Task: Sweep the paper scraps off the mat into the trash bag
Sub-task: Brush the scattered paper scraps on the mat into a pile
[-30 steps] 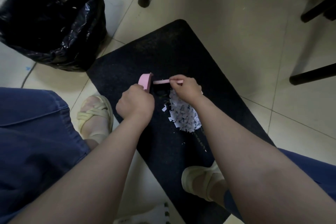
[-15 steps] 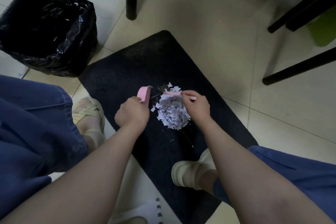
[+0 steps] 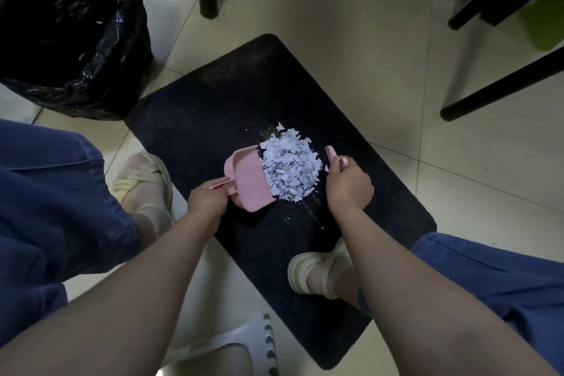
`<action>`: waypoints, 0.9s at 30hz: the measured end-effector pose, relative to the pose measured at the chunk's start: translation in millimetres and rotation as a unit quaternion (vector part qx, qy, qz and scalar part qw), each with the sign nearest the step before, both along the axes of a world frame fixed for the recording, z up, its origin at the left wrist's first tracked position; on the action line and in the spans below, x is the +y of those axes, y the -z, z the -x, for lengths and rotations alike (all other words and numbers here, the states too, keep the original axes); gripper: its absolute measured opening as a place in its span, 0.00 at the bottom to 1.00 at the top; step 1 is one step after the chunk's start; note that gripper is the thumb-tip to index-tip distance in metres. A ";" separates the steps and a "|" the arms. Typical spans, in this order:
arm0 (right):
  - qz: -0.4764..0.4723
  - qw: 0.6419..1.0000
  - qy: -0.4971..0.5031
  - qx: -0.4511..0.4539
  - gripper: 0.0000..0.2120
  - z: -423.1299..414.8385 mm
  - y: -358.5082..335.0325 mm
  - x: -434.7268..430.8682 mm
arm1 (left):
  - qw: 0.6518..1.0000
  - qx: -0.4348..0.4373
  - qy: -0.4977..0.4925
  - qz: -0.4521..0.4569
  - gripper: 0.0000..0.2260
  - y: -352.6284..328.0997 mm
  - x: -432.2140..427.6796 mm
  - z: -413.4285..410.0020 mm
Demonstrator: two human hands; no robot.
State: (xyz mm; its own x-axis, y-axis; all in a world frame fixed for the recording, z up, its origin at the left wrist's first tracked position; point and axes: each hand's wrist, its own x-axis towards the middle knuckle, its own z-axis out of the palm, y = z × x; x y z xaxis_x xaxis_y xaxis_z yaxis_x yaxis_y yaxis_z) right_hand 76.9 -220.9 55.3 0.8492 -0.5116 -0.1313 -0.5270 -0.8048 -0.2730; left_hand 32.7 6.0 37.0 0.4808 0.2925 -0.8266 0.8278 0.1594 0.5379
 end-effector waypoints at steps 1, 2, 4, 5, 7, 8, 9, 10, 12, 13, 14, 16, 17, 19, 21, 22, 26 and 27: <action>0.009 1.000 0.000 0.008 0.17 -1.5 1.6 -0.6 | 1.000 0.007 0.006 0.006 0.12 1.7 0.5 0.6; 0.017 1.000 0.000 0.017 0.18 -3.7 5.3 -0.3 | 1.000 0.014 0.009 0.011 0.12 3.9 1.1 0.2; 0.031 0.999 -0.002 0.029 0.19 -6.0 11.1 -0.4 | 0.999 0.027 0.012 0.016 0.12 6.4 2.2 -0.4; 0.034 0.999 0.000 0.032 0.20 -7.4 13.5 -1.0 | 0.999 0.033 0.016 0.013 0.12 7.1 2.7 -1.1; 0.030 0.999 0.010 0.037 0.22 -10.0 19.4 -2.4 | 0.998 0.049 0.028 0.005 0.11 7.9 5.0 -2.2; 0.021 0.999 0.015 0.043 0.22 -11.8 22.6 -2.9 | 0.998 0.059 0.035 0.003 0.10 8.6 6.8 -3.0; 0.009 0.999 0.021 0.050 0.22 -13.0 25.6 -3.8 | 0.996 0.069 0.049 -0.001 0.09 9.2 8.1 -4.0; -0.009 0.998 0.026 0.057 0.22 -13.5 27.3 -3.9 | 0.994 0.077 0.075 -0.011 0.08 9.7 9.6 -4.5; -0.053 0.996 0.025 0.065 0.23 -14.5 31.5 -3.4 | 0.984 0.085 0.153 -0.044 0.09 13.1 12.3 -5.9; -0.071 0.995 0.016 0.063 0.23 -14.5 32.1 -1.8 | 0.976 0.082 0.191 -0.065 0.09 15.2 12.9 -6.7; -0.079 0.995 0.004 0.062 0.22 -14.1 32.4 0.2 | 0.968 0.074 0.223 -0.086 0.09 16.3 12.9 -7.6; -0.073 0.996 -0.020 0.055 0.21 -13.1 31.0 4.4 | 0.954 0.054 0.270 -0.122 0.10 18.8 12.0 -8.9; -0.065 0.997 -0.023 0.043 0.20 -12.0 29.4 5.8 | 0.946 0.049 0.288 -0.139 0.10 19.2 12.1 -9.0; -0.047 0.999 -0.008 -0.002 0.20 -9.7 25.0 4.5 | 0.933 0.039 0.315 -0.168 0.09 18.5 12.1 -11.1; -0.026 0.999 0.020 -0.036 0.19 -8.1 21.0 -1.7 | 0.926 0.041 0.330 -0.180 0.09 18.0 12.3 -14.7; -0.021 0.998 0.035 -0.037 0.19 -8.1 19.2 -6.6 | 0.924 0.043 0.334 -0.180 0.09 16.9 10.5 -17.2; -0.032 0.997 0.065 0.013 0.19 -7.2 23.1 -18.9 | 0.916 0.058 0.346 -0.196 0.06 9.2 6.6 -25.1; -0.038 0.997 0.063 0.025 0.19 -7.4 25.3 -18.6 | 0.912 0.062 0.350 -0.202 0.06 9.1 8.0 -25.4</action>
